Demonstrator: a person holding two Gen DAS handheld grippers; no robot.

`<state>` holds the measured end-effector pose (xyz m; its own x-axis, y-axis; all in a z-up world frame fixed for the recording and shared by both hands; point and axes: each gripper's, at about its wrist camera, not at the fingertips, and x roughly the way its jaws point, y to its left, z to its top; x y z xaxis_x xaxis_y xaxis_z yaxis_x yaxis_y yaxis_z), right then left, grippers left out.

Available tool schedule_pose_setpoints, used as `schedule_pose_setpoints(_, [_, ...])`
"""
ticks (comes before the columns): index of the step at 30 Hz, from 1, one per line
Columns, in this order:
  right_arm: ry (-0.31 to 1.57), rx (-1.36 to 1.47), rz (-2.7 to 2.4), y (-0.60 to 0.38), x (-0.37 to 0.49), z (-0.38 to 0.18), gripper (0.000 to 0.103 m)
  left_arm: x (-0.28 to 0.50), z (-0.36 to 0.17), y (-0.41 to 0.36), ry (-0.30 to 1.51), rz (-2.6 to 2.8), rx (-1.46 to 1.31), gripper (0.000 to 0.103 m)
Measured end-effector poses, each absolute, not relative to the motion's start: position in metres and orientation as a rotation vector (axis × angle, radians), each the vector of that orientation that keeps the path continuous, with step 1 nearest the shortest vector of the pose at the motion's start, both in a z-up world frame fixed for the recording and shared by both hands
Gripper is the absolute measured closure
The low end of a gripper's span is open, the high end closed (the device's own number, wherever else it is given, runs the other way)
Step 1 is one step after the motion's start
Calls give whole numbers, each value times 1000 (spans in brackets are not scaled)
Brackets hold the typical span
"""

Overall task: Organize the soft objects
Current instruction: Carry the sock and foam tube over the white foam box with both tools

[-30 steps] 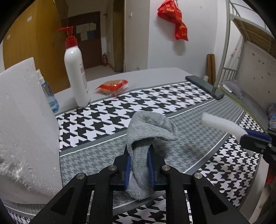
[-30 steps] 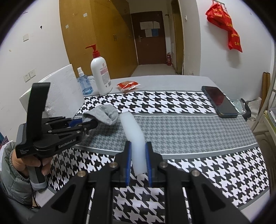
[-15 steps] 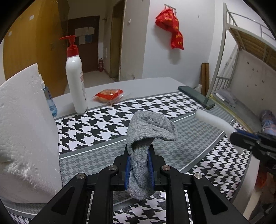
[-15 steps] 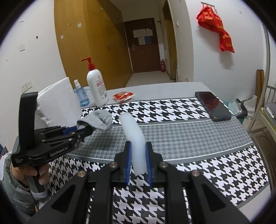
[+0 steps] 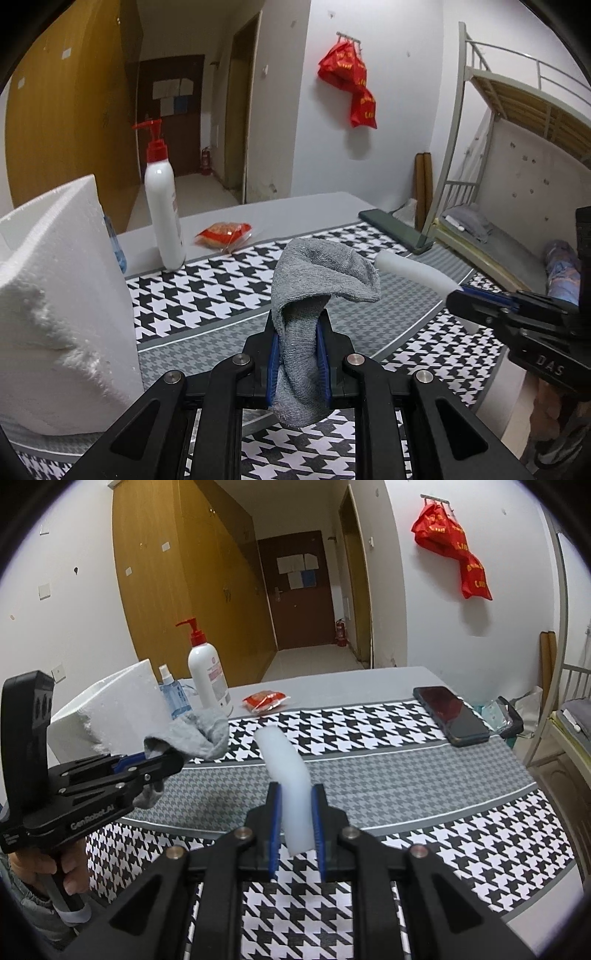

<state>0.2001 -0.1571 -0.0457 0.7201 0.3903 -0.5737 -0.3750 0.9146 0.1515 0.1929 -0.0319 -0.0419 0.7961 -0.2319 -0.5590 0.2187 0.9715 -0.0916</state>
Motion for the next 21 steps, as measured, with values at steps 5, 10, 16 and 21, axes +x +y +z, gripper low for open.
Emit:
schedule_pose_setpoints(5, [596,17,406,-155,194,-29,84,181,-27,-32,559,-237,-12,84])
schedule_pose_setpoints(10, [574,18,413,-153,191,-20,84,174,-14,-27,518,-228,-9,84])
schedule_pose_setpoints(16, [546,13,434,-145,186,-10,84,162,-2,-16,475,-200,-2,84])
schedule_pose_setpoints(21, [529,13,452,-139,183,-3,84,157,7,-6,448,-175,0,84])
